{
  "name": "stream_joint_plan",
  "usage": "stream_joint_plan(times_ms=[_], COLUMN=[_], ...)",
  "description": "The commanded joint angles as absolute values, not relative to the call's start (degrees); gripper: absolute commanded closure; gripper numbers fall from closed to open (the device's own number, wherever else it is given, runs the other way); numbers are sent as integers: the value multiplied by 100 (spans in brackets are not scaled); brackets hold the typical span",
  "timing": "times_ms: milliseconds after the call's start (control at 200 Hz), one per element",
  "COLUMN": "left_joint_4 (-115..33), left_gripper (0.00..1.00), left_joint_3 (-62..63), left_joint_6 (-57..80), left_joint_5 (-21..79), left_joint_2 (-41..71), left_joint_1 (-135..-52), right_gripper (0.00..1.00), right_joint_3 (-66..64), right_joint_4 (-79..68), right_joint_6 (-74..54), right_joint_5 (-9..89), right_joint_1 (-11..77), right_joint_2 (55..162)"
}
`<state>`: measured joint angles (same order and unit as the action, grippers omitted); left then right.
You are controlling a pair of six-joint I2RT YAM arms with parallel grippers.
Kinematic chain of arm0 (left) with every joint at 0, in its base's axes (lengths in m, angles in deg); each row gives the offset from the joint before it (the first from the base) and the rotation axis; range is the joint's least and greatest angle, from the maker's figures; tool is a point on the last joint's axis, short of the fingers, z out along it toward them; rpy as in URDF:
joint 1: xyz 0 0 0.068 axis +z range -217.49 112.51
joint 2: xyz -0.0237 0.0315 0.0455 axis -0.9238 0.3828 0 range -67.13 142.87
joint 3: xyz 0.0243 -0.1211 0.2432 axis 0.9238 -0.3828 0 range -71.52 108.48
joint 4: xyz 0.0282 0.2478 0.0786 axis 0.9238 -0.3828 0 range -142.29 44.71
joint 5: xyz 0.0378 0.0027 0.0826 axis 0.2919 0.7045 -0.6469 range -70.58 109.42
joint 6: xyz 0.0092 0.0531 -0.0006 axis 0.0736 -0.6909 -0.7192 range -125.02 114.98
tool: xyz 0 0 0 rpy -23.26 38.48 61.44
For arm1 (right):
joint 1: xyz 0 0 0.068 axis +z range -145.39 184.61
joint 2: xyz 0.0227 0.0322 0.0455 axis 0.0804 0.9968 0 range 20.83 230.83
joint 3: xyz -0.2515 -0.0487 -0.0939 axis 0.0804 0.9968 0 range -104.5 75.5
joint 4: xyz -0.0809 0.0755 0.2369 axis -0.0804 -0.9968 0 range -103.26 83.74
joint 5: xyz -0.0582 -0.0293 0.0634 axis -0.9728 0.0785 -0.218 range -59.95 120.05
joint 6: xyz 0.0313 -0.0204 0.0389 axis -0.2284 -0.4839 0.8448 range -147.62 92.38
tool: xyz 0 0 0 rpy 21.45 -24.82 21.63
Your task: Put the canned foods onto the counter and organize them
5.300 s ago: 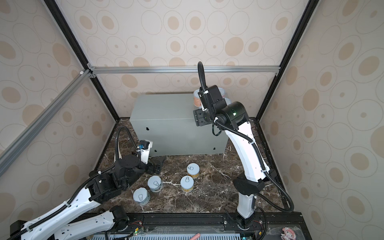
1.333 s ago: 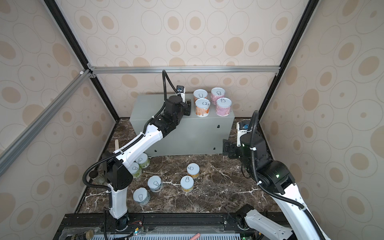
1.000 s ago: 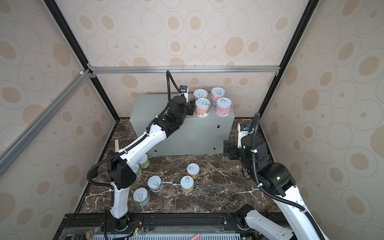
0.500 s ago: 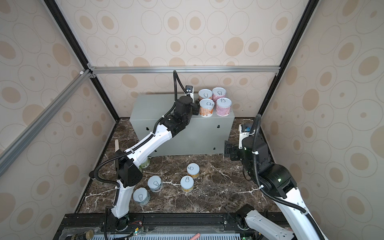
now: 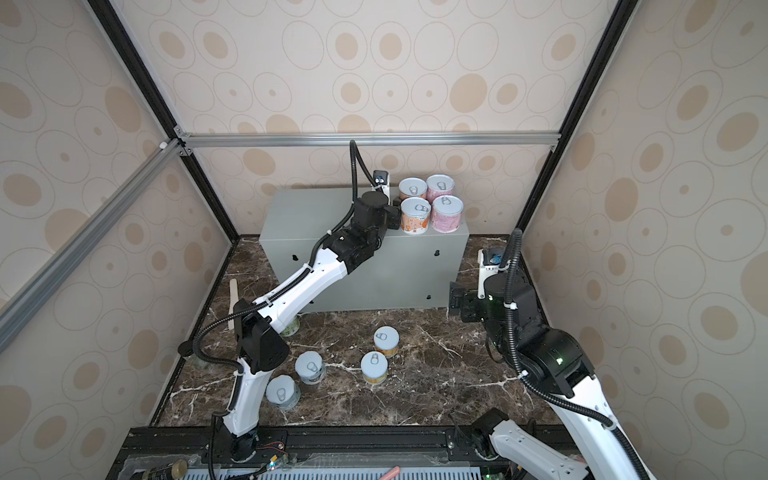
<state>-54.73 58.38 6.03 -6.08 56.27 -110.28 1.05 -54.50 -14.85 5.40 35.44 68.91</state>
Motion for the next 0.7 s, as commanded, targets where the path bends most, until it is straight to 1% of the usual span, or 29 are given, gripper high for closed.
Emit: stream_joint_plan(times_ms=[0, 55, 205, 305, 470, 695], left_joint_4=[-5709, -5733, -5786, -5769, -5659, -5577], left_gripper=[43, 41, 25, 18, 11, 8], left_joint_3=[6079, 6083, 6038, 5905, 5562, 4835], left_joint_6=[695, 668, 602, 515, 422, 338], left_joint_5=[-636, -672, -806, -885, -984, -1044], left_joint_2=[5573, 5511, 5263, 5010, 4523, 3708], left_joint_1=[-11109, -11117, -11111, -11110, -11080, -11041], right_gripper=[3, 3, 1, 1, 1, 2], right_joint_3=[-44, -110, -403, -395, -473, -362], right_joint_4=[-5665, -5784, -6361, -6484, -6768, -6944], right_joint_6=[-1427, -1441, -1462, -1398, -1325, -1050], right_joint_5=[578, 669, 741, 844, 1106, 1818], right_joint_1=[3557, 3551, 3555, 3557, 3554, 3569], right_joint_2=[6857, 6884, 7062, 6989, 6919, 6839])
